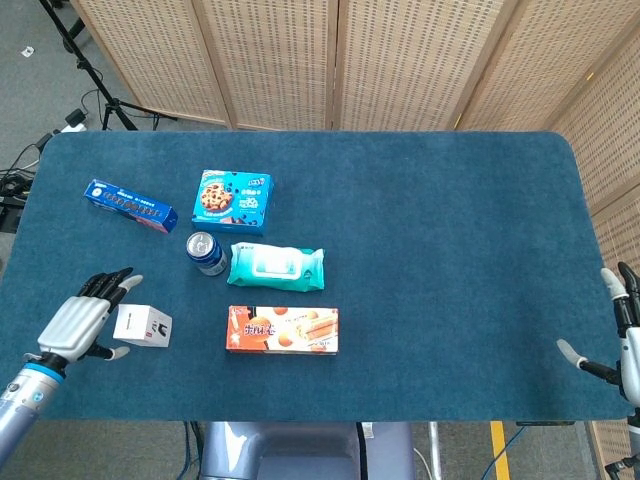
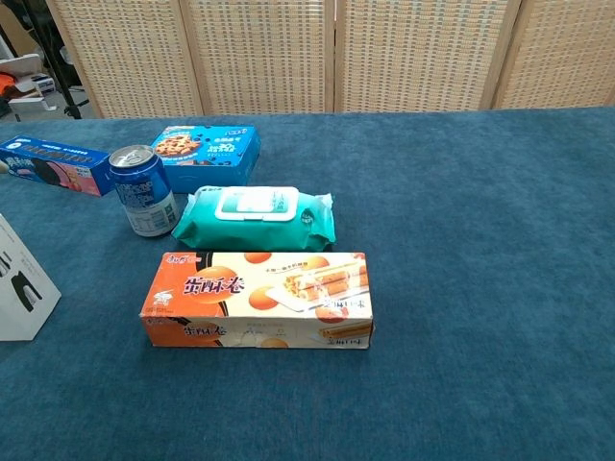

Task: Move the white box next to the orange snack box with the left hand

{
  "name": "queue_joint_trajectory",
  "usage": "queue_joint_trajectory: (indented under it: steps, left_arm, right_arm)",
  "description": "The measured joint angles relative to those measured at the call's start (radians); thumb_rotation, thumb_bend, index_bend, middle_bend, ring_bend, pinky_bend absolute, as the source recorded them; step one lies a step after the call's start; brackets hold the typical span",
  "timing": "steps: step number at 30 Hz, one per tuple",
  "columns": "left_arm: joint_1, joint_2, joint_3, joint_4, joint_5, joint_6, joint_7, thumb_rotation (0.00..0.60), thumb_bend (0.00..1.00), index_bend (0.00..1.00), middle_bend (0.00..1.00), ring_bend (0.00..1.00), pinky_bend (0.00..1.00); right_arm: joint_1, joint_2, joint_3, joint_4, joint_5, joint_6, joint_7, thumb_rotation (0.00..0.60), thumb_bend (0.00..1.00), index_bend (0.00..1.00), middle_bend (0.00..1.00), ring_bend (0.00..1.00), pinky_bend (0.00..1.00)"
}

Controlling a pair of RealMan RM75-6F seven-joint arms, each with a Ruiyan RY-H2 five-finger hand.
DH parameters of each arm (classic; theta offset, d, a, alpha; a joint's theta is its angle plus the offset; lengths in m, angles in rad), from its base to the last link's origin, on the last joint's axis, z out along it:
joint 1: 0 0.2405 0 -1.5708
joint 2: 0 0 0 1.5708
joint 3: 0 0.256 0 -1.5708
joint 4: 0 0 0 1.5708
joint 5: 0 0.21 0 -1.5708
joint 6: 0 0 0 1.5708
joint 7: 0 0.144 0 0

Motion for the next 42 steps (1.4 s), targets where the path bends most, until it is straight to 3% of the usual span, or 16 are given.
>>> queue_joint_trajectory:
  steps: [4, 6, 9, 11, 19, 25, 31, 36, 42]
  left_arm:
    - [-0.022, -0.001, -0.016, -0.032, -0.097, -0.023, 0.13, 0.6, 0.0, 0.02, 0.0, 0.0, 0.05]
    - [-0.033, -0.016, -0.027, -0.04, -0.132, -0.029, 0.18, 0.6, 0.0, 0.07, 0.06, 0.01, 0.1]
    - [-0.041, -0.039, -0.034, -0.038, -0.152, -0.034, 0.203, 0.6, 0.01, 0.27, 0.27, 0.15, 0.23]
    - [-0.044, -0.051, -0.038, -0.032, -0.156, -0.036, 0.207, 0.6, 0.02, 0.38, 0.36, 0.22, 0.27]
    - [-0.036, -0.074, -0.037, -0.009, -0.12, -0.026, 0.202, 0.6, 0.07, 0.5, 0.46, 0.32, 0.33]
    - [-0.025, -0.073, -0.039, -0.007, -0.107, -0.023, 0.145, 0.6, 0.11, 0.53, 0.49, 0.33, 0.34]
    - [0.003, -0.083, -0.049, 0.03, -0.027, 0.011, -0.078, 0.6, 0.15, 0.6, 0.56, 0.35, 0.44]
    - [0.034, -0.134, -0.049, 0.157, 0.111, 0.099, -0.445, 0.6, 0.14, 0.6, 0.56, 0.35, 0.44]
    - [0.067, -0.255, -0.04, 0.417, 0.237, 0.231, -0.967, 0.6, 0.14, 0.6, 0.56, 0.35, 0.44]
  right_arm:
    - [0.0, 0.001, 0.001, 0.001, 0.002, -0.001, 0.004, 0.6, 0.0, 0.0, 0.0, 0.0, 0.0]
    - [0.0, 0.001, 0.001, 0.001, 0.001, -0.001, 0.004, 0.6, 0.0, 0.0, 0.0, 0.0, 0.0]
    - [0.0, 0.001, 0.001, 0.001, 0.002, -0.001, 0.005, 0.6, 0.0, 0.0, 0.0, 0.0, 0.0]
    - [0.001, 0.002, 0.002, 0.002, 0.003, -0.004, 0.006, 0.6, 0.0, 0.0, 0.0, 0.0, 0.0]
    - [0.001, 0.003, 0.002, 0.002, 0.004, -0.005, 0.01, 0.6, 0.0, 0.0, 0.0, 0.0, 0.0]
    - [0.0, 0.005, 0.003, 0.003, 0.006, -0.006, 0.019, 0.6, 0.0, 0.0, 0.0, 0.0, 0.0]
    - [0.001, 0.004, 0.0, 0.001, -0.002, -0.005, 0.014, 0.6, 0.0, 0.0, 0.0, 0.0, 0.0]
    - [0.002, 0.002, -0.003, 0.0, -0.005, -0.005, 0.006, 0.6, 0.0, 0.0, 0.0, 0.0, 0.0]
    - [0.004, -0.001, -0.006, -0.003, -0.01, -0.009, -0.002, 0.6, 0.0, 0.0, 0.0, 0.0, 0.0]
